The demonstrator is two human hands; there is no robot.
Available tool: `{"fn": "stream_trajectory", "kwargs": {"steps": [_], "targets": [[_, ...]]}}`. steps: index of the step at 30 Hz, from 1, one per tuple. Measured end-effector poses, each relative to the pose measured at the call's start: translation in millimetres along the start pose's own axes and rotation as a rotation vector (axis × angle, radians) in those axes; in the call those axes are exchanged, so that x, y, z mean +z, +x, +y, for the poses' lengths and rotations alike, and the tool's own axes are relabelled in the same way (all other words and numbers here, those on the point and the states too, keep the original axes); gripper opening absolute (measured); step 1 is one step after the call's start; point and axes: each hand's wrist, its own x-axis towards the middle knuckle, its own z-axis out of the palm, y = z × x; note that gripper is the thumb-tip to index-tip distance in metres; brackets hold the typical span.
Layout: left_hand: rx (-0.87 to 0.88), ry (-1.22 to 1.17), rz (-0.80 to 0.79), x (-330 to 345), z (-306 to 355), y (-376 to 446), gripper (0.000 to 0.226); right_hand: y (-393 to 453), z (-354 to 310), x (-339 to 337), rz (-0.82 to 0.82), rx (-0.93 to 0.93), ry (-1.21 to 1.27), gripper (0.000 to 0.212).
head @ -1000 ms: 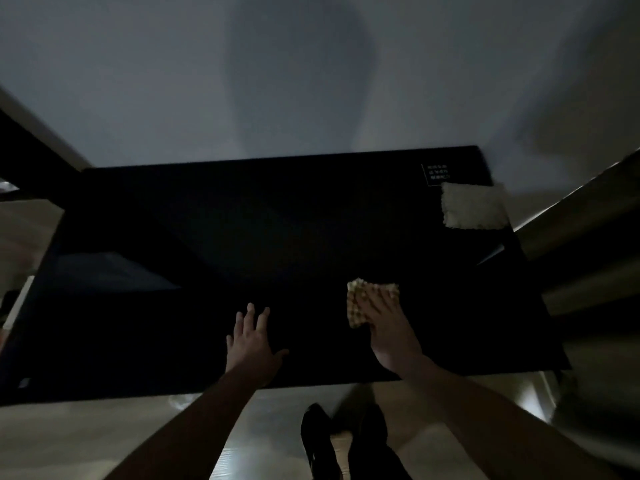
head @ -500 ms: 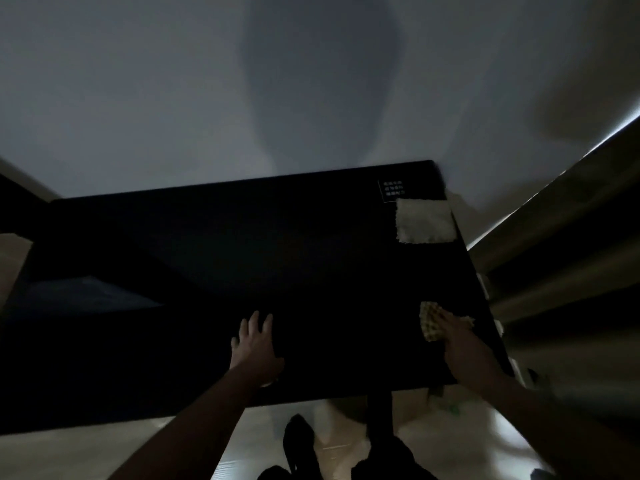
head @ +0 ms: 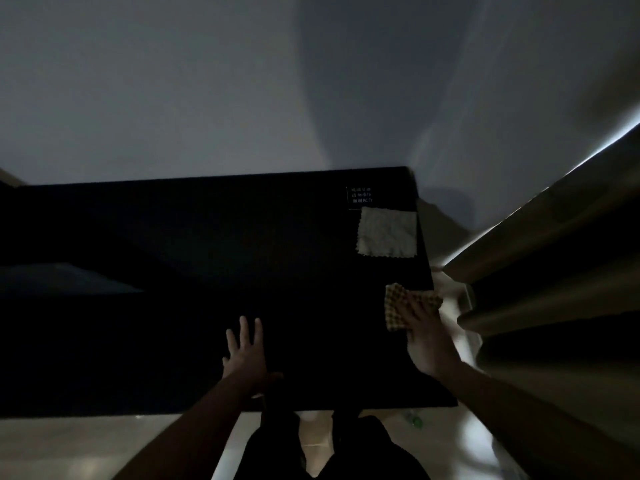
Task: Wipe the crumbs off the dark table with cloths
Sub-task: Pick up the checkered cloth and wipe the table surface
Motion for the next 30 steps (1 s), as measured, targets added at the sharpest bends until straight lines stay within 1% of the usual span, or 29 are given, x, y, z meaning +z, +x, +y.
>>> {"fn": "stream_trajectory", "kwargs": {"steps": [2, 5, 7, 9, 10, 12, 13, 16, 18, 20, 22, 25, 26, 28, 29, 30], "targets": [[-0.007, 0.017, 0.009, 2, 1, 0, 0.128, -30, -5, 11, -0.010, -0.011, 0.075, 0.064], [-0.011, 0.033, 0.025, 3, 2, 1, 0.129, -78, -8, 28, -0.024, -0.094, 0.203, 0.058], [-0.017, 0.032, 0.029, 3, 2, 1, 0.131, -99, -18, 30, -0.063, -0.121, 0.236, 0.064], [-0.013, 0.025, 0.033, 3, 2, 0, 0.131, -111, -34, 24, -0.135, -0.091, 0.269, 0.071], [-0.009, 0.024, 0.033, 2, 1, -1, 0.131, -111, -40, 20, -0.145, -0.066, 0.323, 0.070], [0.003, 0.028, 0.035, 1, 1, -2, 0.130, -100, -52, 9, -0.122, 0.004, 0.435, 0.064], [0.007, 0.025, 0.030, 0, 0, -2, 0.130, -88, -57, 3, -0.086, 0.036, 0.450, 0.063], [0.031, 0.036, 0.014, -2, -4, -2, 0.129, -33, -77, -18, 0.075, 0.089, 0.448, 0.064], [0.053, 0.053, 0.004, -2, -10, -2, 0.128, 5, -96, -32, 0.127, 0.082, 0.419, 0.067], [0.078, 0.087, 0.013, -3, -14, -3, 0.126, 36, -118, -40, 0.157, 0.060, 0.394, 0.062], [0.094, 0.140, 0.028, -5, -18, -5, 0.123, 56, -142, -35, 0.063, 0.015, 0.349, 0.056], [0.134, 0.193, 0.031, -8, -26, -6, 0.120, 55, -174, 5, -0.164, -0.121, 0.135, 0.062], [0.142, 0.204, 0.033, -8, -29, -6, 0.120, 46, -182, 22, -0.196, -0.139, 0.073, 0.066], [0.154, 0.221, 0.039, -7, -34, -6, 0.119, 16, -191, 48, -0.173, -0.164, 0.024, 0.071], [0.166, 0.227, 0.046, -7, -36, -6, 0.118, -1, -193, 53, -0.166, -0.168, 0.041, 0.069], [0.182, 0.234, 0.053, -7, -38, -6, 0.117, -16, -192, 56, -0.198, -0.173, 0.069, 0.065]]}}
